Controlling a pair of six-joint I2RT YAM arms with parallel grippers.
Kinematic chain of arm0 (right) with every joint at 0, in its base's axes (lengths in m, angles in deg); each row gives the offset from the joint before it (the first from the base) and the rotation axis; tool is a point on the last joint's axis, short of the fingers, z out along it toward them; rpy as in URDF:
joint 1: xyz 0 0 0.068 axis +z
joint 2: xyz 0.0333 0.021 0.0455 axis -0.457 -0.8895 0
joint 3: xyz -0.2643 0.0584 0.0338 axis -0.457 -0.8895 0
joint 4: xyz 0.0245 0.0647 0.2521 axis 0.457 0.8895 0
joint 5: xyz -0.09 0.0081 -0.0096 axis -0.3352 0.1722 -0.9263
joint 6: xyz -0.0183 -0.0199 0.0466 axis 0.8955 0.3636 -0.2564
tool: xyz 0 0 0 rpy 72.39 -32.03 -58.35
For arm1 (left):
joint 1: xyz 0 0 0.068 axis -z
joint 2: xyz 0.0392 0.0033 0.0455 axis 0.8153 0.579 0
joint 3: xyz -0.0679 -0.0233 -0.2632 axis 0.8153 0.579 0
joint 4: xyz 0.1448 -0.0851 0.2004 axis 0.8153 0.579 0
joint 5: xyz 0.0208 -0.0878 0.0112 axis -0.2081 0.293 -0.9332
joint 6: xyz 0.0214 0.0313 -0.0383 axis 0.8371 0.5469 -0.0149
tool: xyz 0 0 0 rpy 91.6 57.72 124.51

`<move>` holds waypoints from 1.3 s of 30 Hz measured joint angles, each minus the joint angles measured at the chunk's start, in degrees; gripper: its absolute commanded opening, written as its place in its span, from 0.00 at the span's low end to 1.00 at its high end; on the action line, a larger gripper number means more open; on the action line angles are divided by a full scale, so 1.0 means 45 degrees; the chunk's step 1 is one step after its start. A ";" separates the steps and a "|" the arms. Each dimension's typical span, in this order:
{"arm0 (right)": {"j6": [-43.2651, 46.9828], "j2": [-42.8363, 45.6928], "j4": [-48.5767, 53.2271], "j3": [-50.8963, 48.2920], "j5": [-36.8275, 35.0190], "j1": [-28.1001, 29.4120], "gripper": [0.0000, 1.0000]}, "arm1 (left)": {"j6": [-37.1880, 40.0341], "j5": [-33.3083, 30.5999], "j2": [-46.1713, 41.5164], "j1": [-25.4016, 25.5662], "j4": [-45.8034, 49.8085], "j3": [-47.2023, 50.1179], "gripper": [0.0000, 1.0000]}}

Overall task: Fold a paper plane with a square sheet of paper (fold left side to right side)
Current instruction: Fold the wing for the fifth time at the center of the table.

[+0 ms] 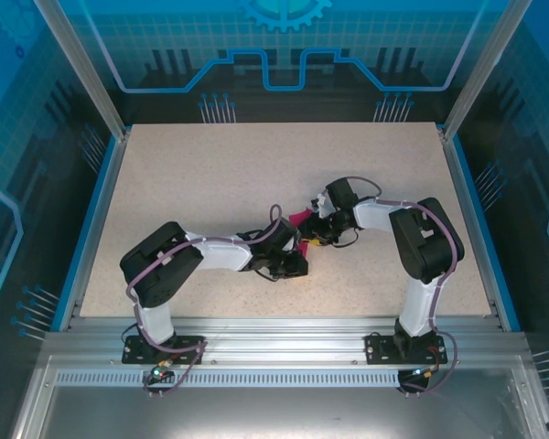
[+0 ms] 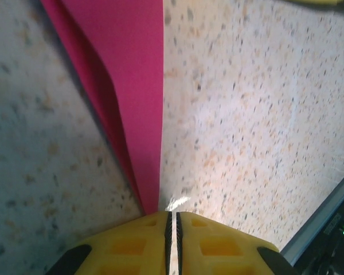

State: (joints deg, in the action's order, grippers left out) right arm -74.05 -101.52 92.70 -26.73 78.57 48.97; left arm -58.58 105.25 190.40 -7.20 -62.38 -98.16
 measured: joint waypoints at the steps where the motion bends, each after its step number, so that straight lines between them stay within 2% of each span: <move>1: 0.0019 0.0000 0.0000 0.0000 0.0005 0.0000 0.37 | -0.0053 0.0034 -0.0078 0.0049 0.0053 0.0078 0.15; 7: 0.0015 0.0000 0.0010 0.0010 0.0005 0.0000 0.37 | -0.0058 0.0743 -0.0699 0.0160 0.0743 0.0199 0.17; 14: 0.0015 0.0000 0.0005 0.0010 0.0010 0.0000 0.37 | 0.0272 0.1083 -0.1880 -0.0894 0.0816 -0.0141 0.17; 18: 0.0015 0.0000 0.0024 0.0024 0.0010 0.0000 0.37 | 0.0549 0.1205 -0.1486 -0.1292 0.0821 -0.0695 0.18; 30: 0.0000 -0.0005 0.0058 0.0044 -0.0005 0.0000 0.37 | 0.1185 0.1710 0.1030 -0.1224 0.0743 -0.2147 0.18; 39: -0.0131 -0.0019 0.0175 0.0131 0.0005 -0.0005 0.38 | 0.1268 0.1559 0.1132 -0.1239 0.0724 -0.2147 0.17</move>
State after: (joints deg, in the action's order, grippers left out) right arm -74.64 -101.61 93.49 -26.14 78.60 48.95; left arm -52.87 112.26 195.49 -12.77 -59.13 -107.82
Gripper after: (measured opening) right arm 0.373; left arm 0.176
